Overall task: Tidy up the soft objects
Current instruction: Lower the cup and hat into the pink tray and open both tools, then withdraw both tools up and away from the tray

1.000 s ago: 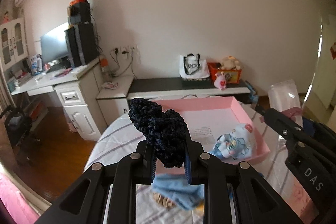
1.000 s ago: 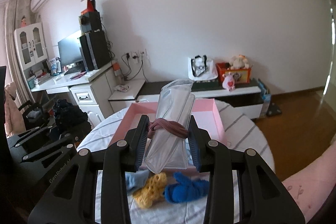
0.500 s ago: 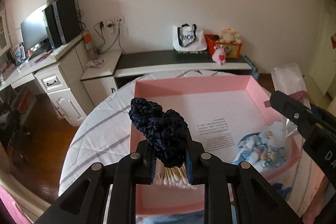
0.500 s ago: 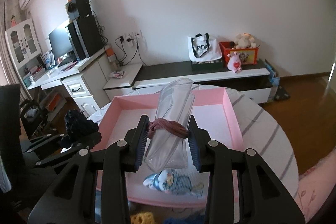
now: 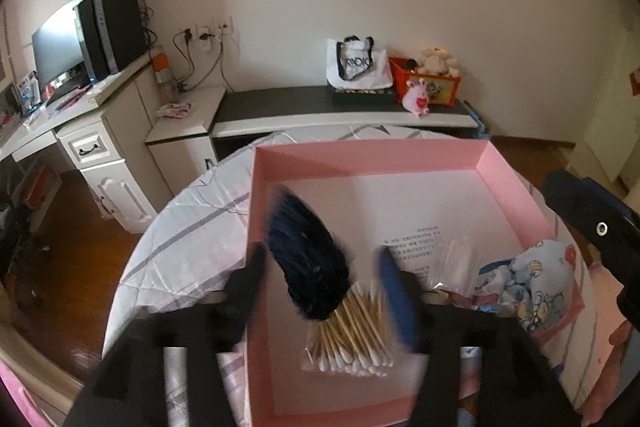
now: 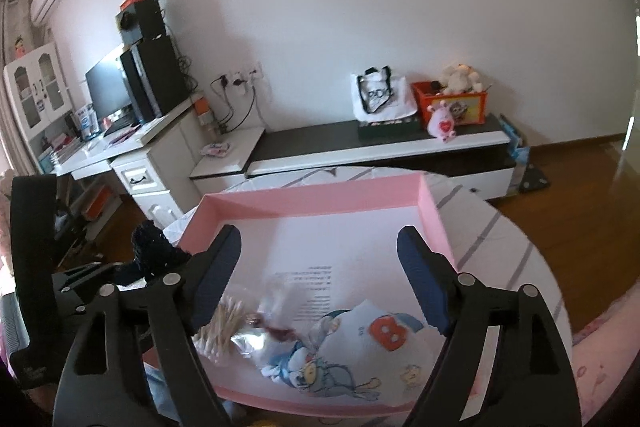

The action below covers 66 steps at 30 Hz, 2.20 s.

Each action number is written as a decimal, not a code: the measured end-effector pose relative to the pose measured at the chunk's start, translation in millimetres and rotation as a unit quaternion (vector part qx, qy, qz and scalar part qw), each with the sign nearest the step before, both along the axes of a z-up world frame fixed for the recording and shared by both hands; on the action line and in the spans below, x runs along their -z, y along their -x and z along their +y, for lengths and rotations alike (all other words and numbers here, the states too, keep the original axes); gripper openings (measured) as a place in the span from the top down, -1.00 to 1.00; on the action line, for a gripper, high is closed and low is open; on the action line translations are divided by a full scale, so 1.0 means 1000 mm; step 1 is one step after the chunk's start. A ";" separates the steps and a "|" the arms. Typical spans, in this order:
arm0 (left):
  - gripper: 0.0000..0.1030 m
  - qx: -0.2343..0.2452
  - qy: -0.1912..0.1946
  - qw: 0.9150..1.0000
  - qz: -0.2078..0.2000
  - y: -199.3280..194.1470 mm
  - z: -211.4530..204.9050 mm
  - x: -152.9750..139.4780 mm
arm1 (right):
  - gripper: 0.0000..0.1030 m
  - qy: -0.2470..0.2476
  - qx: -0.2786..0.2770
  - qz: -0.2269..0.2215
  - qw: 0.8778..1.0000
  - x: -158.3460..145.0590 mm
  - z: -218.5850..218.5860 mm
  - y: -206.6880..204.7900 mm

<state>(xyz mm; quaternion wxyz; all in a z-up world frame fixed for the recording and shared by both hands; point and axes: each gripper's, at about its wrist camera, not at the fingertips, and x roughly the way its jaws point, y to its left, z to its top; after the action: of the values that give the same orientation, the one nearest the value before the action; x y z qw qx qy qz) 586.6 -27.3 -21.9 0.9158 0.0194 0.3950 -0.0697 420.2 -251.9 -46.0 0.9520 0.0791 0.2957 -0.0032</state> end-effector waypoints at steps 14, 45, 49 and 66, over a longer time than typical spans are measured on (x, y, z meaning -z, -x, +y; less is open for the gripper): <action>-0.69 -0.031 -0.003 0.999 -0.016 0.043 -0.003 0.012 | -0.70 0.008 0.018 0.014 1.000 -0.001 -0.007 0.003; -0.85 -0.056 0.011 0.996 -0.062 0.239 0.009 -0.047 | -0.71 0.064 0.019 -0.004 0.998 -0.041 0.014 0.115; -0.95 -0.055 0.008 0.995 -0.086 0.281 0.006 -0.061 | -0.72 0.071 0.014 -0.018 0.997 -0.052 0.019 0.144; -1.00 -0.046 0.019 0.986 -0.157 0.420 0.004 -0.110 | -1.00 0.101 0.022 -0.096 0.990 -0.100 0.039 0.243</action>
<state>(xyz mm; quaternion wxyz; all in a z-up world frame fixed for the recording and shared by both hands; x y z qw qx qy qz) 166.2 -23.7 88.1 0.9689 -0.0056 0.2455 -0.0307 176.9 -213.2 54.4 0.9787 -0.0107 0.1996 -0.0465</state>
